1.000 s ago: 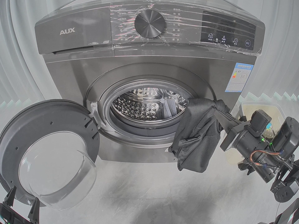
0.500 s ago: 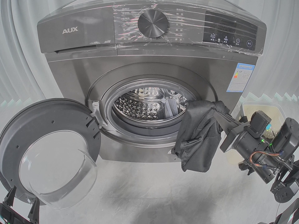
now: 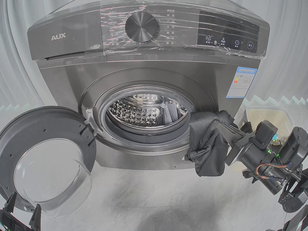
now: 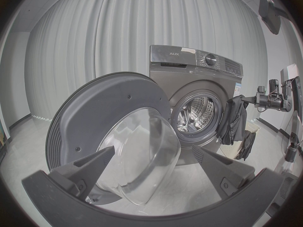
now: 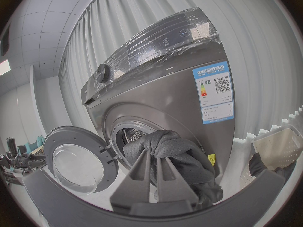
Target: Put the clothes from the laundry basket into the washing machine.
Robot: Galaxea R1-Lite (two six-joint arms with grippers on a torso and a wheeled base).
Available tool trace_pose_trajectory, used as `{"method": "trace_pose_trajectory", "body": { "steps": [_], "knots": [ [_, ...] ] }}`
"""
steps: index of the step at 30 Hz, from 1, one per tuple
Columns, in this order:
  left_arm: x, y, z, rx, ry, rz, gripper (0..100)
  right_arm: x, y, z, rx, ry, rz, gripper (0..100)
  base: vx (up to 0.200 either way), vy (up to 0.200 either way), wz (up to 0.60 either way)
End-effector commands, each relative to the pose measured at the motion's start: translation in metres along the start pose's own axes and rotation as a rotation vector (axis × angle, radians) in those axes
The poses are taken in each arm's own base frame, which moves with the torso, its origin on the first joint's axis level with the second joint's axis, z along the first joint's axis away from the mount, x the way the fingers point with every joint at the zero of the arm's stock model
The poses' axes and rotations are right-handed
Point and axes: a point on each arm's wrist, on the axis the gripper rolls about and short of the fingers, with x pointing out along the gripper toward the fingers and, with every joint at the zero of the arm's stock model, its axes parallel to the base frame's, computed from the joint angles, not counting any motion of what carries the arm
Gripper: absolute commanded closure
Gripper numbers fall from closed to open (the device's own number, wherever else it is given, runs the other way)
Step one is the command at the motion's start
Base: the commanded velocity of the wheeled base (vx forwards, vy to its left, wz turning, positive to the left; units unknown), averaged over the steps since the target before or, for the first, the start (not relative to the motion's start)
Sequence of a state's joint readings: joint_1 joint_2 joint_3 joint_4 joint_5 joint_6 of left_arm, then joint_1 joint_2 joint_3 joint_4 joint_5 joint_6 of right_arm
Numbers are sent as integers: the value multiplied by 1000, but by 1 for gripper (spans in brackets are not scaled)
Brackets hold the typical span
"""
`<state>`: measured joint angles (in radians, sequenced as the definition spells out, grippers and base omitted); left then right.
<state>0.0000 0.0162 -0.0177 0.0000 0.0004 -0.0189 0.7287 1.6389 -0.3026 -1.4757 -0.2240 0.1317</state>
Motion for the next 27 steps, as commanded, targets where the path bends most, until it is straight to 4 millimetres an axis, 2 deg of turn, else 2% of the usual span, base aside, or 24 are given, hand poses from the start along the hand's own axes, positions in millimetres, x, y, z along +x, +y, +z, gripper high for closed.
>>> {"method": "trace_pose_trajectory", "body": {
  "steps": [1, 3, 8, 17, 22, 23, 25, 26, 27],
  "knots": [
    [0, 0, -5, 2, 1, 0, 0, -2, 2, -2, 0, 11, 11, 100, 0, 0, 0],
    [0, 0, -5, 11, 3, 0, 0, -1, 3, -1, 2, 3, 13, 100, 0, 0, 0],
    [0, 0, -5, 13, 3, 0, 0, -4, 21, -6, 11, 23, 77, 100, 0, 0, 0],
    [0, -1, -5, 31, 2, -36, 0, -8, 33, -7, 28, 31, 126, 100, 0, 0, 0],
    [0, -1, -2, 29, -23, -39, 0, -3, 31, -12, 18, 45, 80, 100, 0, 0, 0],
    [-3, -1, 9, 16, -76, -46, 0, -2, 30, -14, 16, 47, 65, 100, 0, 0, 0],
    [-18, -3, 54, 1, -228, -94, 0, -1, 31, -15, 16, 49, 54, 100, 0, 0, 0],
    [-19, -3, 57, 0, -234, -99, 0, -1, 31, -15, 16, 48, 56, 100, 0, 0, 0],
    [-21, -4, 73, 3, -234, -135, 0, 0, 34, -14, 21, 43, 63, 100, 0, 0, 0]
  ]
}}
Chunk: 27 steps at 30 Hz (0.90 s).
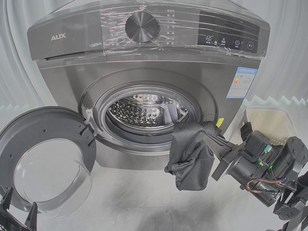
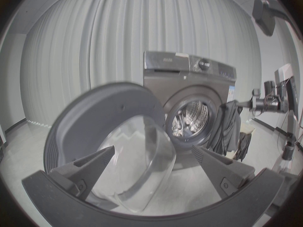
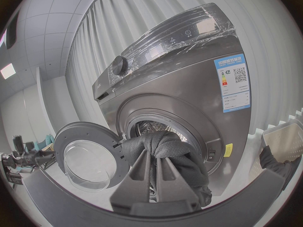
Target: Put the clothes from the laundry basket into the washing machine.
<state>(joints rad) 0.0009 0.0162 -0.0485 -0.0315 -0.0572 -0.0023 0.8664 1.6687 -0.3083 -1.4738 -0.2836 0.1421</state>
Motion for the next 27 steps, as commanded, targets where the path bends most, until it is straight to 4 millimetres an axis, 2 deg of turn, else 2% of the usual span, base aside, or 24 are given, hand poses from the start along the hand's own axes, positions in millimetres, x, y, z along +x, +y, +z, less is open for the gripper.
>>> {"method": "trace_pose_trajectory", "body": {
  "steps": [1, 2, 3, 5, 6, 9, 10, 11, 13, 14, 17, 23, 27],
  "knots": [
    [-12, -4, 74, -6, -143, -134, 0, 8, 5, -2, 3, -5, -5, 100, 0, 0, 0],
    [-10, -4, 76, -6, -126, -163, 0, 9, 6, -2, 4, -6, -4, 100, 0, 0, 0],
    [1, -6, 77, -18, -34, -263, 0, 11, 7, -2, 6, -12, -1, 100, 0, 0, 0],
    [4, -6, 76, -24, -5, -287, 0, 12, 8, -1, 7, -14, 0, 100, 0, 0, 0],
    [27, -7, 68, -61, 146, -373, 0, 15, 9, 0, 12, -22, 5, 100, 0, 0, 0],
    [45, -8, 55, -84, 265, -489, 0, 16, 24, -2, 65, -19, 56, 100, 0, 0, 0],
    [45, -8, 55, -84, 265, -489, 0, 16, 24, -2, 65, -19, 56, 100, 0, 0, 0],
    [64, -10, 53, -96, 335, -582, 0, 20, 29, -4, 84, -15, 67, 100, 0, 0, 0],
    [69, -10, 53, -99, 345, -591, 0, 22, 28, -6, 83, -13, 64, 100, 0, 0, 0],
    [84, -12, 55, -95, 353, -626, 0, 27, 28, -9, 79, -8, 57, 100, 0, 0, 0],
    [100, -17, 56, -89, 359, -687, 0, 32, 30, -8, 84, -20, 59, 100, 0, 0, 0],
    [117, -29, 54, -81, 395, -787, 0, 40, 32, -11, 87, -24, 58, 100, 0, 0, 0],
    [138, -38, 46, -80, 458, -800, 0, 45, 31, -16, 82, -29, 51, 100, 0, 0, 0]
  ]
}}
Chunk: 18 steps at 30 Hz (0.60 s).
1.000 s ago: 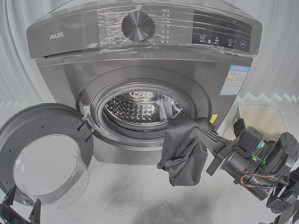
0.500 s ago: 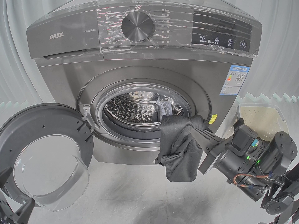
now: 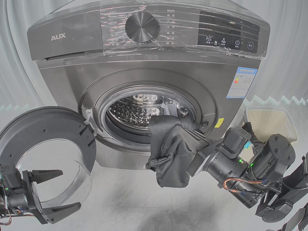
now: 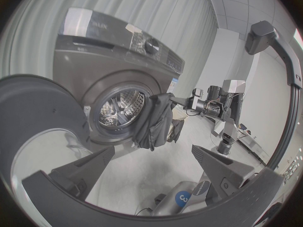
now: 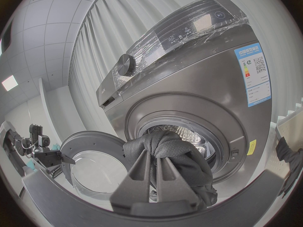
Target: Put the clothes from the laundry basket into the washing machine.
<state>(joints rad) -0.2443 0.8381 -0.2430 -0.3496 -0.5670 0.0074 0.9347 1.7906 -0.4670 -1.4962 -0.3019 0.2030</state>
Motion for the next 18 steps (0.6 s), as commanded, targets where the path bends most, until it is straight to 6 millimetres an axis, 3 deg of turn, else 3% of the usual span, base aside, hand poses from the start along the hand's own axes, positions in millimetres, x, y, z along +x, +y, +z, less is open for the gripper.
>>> {"method": "trace_pose_trajectory", "body": {
  "steps": [1, 8, 18],
  "knots": [
    [37, 14, -8, -62, 140, -52, 0, 11, 0, -11, -4, 12, -8, 100, 0, 0, 0],
    [69, 20, -7, -44, 150, -77, 0, 13, 0, -10, 1, -2, -10, 100, 0, 0, 0],
    [127, 19, -21, -26, 187, -97, 0, 15, -2, -13, 1, -6, -15, 100, 0, 0, 0]
  ]
}}
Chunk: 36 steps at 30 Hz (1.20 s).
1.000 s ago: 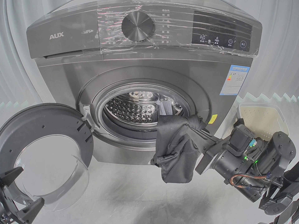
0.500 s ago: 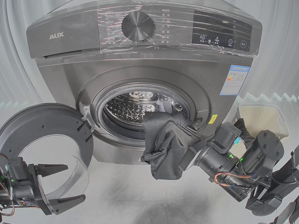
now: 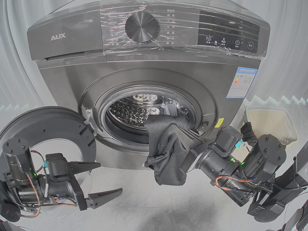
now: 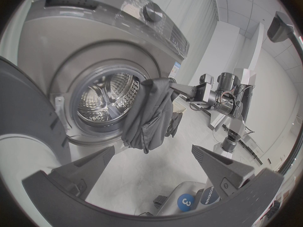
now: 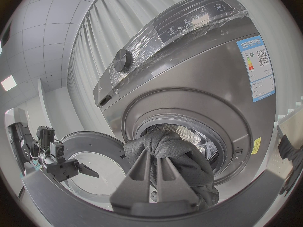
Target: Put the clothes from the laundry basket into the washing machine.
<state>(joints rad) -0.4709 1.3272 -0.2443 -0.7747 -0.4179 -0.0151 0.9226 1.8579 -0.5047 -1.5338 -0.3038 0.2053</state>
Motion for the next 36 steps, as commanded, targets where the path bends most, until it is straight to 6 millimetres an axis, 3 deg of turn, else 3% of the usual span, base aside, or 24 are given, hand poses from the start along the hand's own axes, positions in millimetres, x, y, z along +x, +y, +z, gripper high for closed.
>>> {"method": "trace_pose_trajectory", "body": {
  "steps": [1, 18, 26, 36],
  "knots": [
    [42, 7, -18, -31, 104, -32, 0, 2, -1, -3, -2, 4, -5, 100, 0, 0, 0],
    [107, 14, -49, -84, 80, -96, 0, 6, -2, 2, 4, -21, -9, 100, 0, 0, 0],
    [127, 13, -67, -97, 59, -122, 0, 6, 4, 5, 17, -33, 13, 100, 0, 0, 0],
    [142, 19, -65, -165, 1, -100, 0, 5, 4, 5, 17, -33, 13, 100, 0, 0, 0]
  ]
}}
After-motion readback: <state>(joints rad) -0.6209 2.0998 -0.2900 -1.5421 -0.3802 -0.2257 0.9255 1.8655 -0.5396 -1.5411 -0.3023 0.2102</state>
